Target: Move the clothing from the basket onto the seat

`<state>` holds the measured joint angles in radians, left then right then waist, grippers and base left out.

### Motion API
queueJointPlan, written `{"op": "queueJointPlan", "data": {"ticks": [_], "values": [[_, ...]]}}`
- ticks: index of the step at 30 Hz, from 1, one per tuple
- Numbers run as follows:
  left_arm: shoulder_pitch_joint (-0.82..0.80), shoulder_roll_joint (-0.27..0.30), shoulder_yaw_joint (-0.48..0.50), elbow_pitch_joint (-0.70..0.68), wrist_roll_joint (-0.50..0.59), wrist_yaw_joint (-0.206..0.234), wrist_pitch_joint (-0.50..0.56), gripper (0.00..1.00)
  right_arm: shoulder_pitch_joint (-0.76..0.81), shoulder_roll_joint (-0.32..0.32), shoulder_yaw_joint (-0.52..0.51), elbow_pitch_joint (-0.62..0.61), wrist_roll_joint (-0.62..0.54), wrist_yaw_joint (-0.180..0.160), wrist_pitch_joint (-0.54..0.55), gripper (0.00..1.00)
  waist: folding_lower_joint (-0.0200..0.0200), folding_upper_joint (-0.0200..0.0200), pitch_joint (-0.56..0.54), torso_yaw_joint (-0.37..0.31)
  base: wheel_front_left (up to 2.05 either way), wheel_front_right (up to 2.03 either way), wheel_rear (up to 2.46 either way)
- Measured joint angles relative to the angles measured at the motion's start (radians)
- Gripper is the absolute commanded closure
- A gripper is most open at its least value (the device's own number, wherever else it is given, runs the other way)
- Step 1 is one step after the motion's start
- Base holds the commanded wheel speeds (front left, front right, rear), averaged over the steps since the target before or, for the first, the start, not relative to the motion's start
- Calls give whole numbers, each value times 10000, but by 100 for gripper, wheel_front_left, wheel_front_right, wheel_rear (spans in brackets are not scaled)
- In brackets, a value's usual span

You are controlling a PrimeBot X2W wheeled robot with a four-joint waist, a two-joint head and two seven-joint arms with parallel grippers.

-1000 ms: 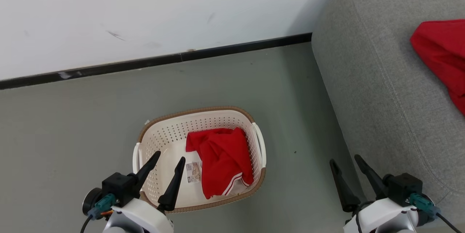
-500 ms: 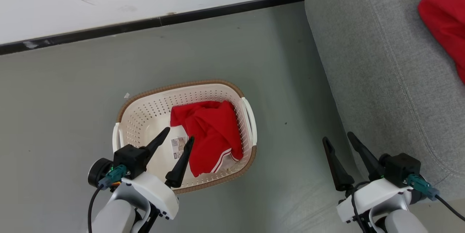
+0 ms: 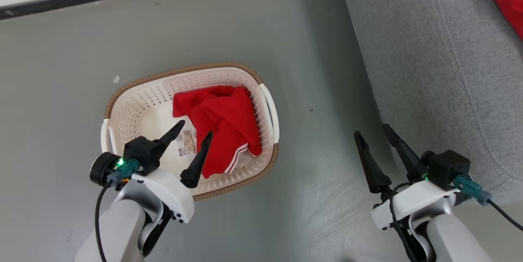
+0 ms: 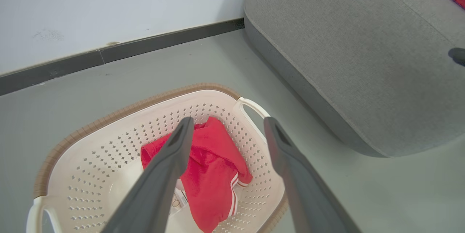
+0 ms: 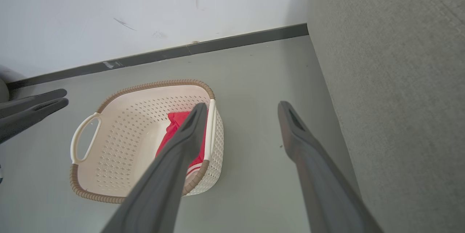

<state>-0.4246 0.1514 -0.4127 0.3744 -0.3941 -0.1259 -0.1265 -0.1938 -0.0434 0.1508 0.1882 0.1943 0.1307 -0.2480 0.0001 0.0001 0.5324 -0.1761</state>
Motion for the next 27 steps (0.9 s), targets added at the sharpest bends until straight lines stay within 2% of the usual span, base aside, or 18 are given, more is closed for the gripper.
{"op": "queueJointPlan", "data": {"ticks": [12, 27], "values": [[-872, -105, -213, 362, -12, 0, 798, 0, -454, 0, 251, -130, 173, 0, 0, 0, 0, 0, 1013, -334, 0, 0, 0], [-1901, 58, -27, 1034, -299, 0, 2067, 0, -1406, 0, 441, -629, 360, 0, 0, 0, 0, 0, 2264, -823, 0, 0, 0]]}}
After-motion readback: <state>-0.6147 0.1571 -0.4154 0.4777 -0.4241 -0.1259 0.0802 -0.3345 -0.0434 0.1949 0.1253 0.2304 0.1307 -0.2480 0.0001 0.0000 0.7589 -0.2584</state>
